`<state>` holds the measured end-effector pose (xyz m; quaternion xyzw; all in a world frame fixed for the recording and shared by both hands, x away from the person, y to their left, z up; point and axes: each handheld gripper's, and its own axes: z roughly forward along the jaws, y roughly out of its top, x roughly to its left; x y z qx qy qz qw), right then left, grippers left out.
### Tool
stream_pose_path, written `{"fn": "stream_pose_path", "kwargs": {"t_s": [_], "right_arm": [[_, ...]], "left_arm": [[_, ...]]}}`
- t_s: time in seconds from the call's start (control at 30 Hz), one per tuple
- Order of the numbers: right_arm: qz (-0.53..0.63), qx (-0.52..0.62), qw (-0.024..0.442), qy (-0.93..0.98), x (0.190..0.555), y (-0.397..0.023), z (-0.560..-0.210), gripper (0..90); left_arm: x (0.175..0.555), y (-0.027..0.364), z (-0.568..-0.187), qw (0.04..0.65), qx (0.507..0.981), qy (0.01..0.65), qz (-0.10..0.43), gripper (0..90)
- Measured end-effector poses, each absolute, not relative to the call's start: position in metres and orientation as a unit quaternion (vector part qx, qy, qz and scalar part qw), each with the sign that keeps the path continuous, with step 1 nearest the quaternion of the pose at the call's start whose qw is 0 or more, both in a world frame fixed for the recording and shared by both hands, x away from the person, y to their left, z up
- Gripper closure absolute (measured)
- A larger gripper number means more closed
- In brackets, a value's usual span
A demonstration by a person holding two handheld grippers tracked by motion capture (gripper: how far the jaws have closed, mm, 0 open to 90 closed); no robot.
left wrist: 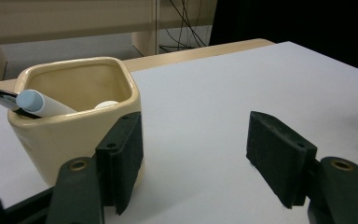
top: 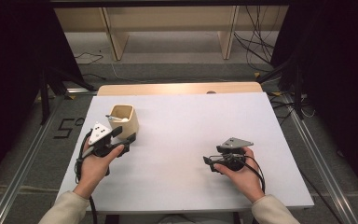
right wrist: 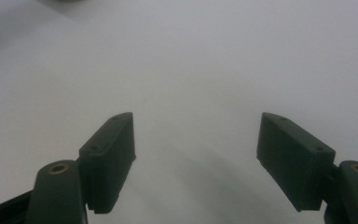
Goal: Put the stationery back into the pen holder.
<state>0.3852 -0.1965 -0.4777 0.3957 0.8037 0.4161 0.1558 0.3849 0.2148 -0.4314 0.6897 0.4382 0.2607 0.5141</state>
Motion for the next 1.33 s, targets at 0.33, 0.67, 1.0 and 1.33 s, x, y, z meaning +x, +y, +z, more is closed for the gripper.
{"fn": "stream_pose_path", "kwargs": {"t_s": [0.33,0.67,1.0,1.33], "right_arm": [[0.415,0.397,0.156,0.803,0.384,-0.200,-0.478,28.5],[0.412,0.398,0.159,0.804,0.382,-0.206,-0.479,28.4],[0.408,0.400,0.158,0.805,0.381,-0.209,-0.480,28.4],[0.405,0.401,0.157,0.807,0.382,-0.210,-0.482,28.3]], "left_arm": [[0.376,0.218,-0.439,0.498,0.713,0.417,0.263,34.5],[0.368,0.225,-0.453,0.480,0.736,0.404,0.255,33.9],[0.359,0.229,-0.465,0.465,0.755,0.398,0.235,32.7],[0.359,0.226,-0.476,0.441,0.775,0.397,0.219,31.7]]}}
